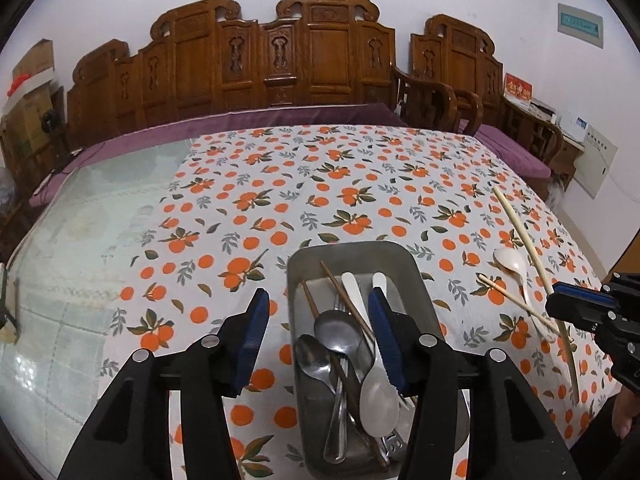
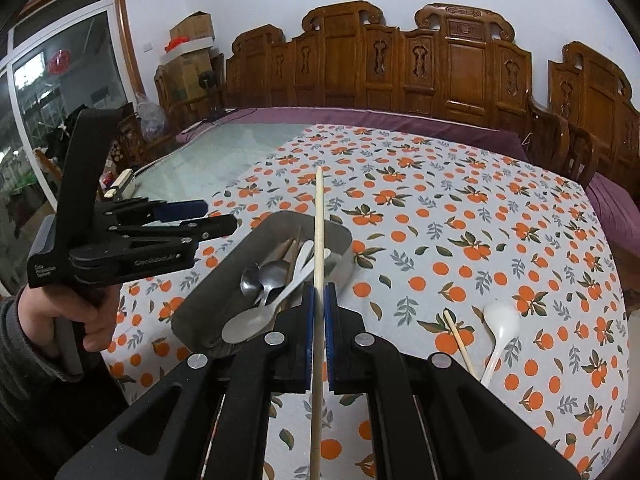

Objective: Organize utensils
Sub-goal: 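Lower the light chopstick into the tray and open the right tool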

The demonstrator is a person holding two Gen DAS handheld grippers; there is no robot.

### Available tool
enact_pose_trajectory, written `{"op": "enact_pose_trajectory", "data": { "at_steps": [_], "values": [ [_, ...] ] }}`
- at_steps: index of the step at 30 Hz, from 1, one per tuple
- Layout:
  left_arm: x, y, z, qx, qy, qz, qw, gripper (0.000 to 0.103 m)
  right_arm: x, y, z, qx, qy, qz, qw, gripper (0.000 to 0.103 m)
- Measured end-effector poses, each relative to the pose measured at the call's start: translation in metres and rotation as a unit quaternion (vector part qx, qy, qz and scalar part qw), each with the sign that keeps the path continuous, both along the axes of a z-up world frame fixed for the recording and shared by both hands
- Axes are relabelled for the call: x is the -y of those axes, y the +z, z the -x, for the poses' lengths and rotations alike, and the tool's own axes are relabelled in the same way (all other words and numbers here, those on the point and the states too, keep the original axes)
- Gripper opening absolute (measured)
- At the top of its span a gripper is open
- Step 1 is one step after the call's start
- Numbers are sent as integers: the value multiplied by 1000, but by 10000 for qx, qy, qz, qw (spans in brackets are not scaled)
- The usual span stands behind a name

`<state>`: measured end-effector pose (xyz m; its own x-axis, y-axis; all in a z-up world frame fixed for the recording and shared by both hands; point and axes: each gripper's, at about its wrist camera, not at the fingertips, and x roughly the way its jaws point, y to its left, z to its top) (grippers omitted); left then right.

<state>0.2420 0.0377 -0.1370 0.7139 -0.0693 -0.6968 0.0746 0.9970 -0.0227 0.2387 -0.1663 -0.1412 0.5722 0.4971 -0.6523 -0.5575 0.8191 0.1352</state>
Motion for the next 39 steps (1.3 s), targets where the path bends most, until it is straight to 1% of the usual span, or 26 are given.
{"op": "enact_pose_trajectory", "data": {
  "at_steps": [3,4,5,7,9,16,19,21,23,26,29,32,34,39],
  "values": [
    [-6,3,3,58,40,34,10000,58,-6,4,-1,49,-7,-37,10000,6],
    [-9,4,4,71,75,26,9999,64,-9,5,-2,60,2,-56,10000,6],
    [-12,4,5,80,109,15,9999,67,-12,5,-2,65,13,-70,10000,6],
    [-18,4,5,103,189,-3,9998,82,-19,6,-3,81,34,-77,9999,6],
    [-24,3,5,79,273,-14,9996,89,-28,6,-6,82,44,-79,9999,6],
    [-41,5,5,92,457,84,9989,89,-59,2,-15,89,159,-73,9998,6],
    [-47,6,6,123,521,83,9985,89,-74,-8,-22,74,196,-13,9998,6],
    [-51,8,7,145,600,121,9980,89,-83,-19,-24,155,193,108,9996,6],
    [-55,9,7,160,648,156,9976,89,-88,-31,-30,56,196,140,9997,6],
    [-59,10,7,164,692,155,9973,89,-93,-43,-36,-51,178,75,9998,6],
    [-62,9,6,157,724,184,9971,89,-96,-52,-43,-293,106,-108,9995,6],
    [-63,9,6,155,735,186,9970,89,-96,-54,-47,-500,75,-410,9979,6],
    [-62,8,5,140,727,168,9971,89,-97,-53,-48,-543,75,-487,9973,6],
    [-61,7,5,141,712,136,9973,89,-103,-66,-42,-494,63,-131,9987,6]
  ]
}}
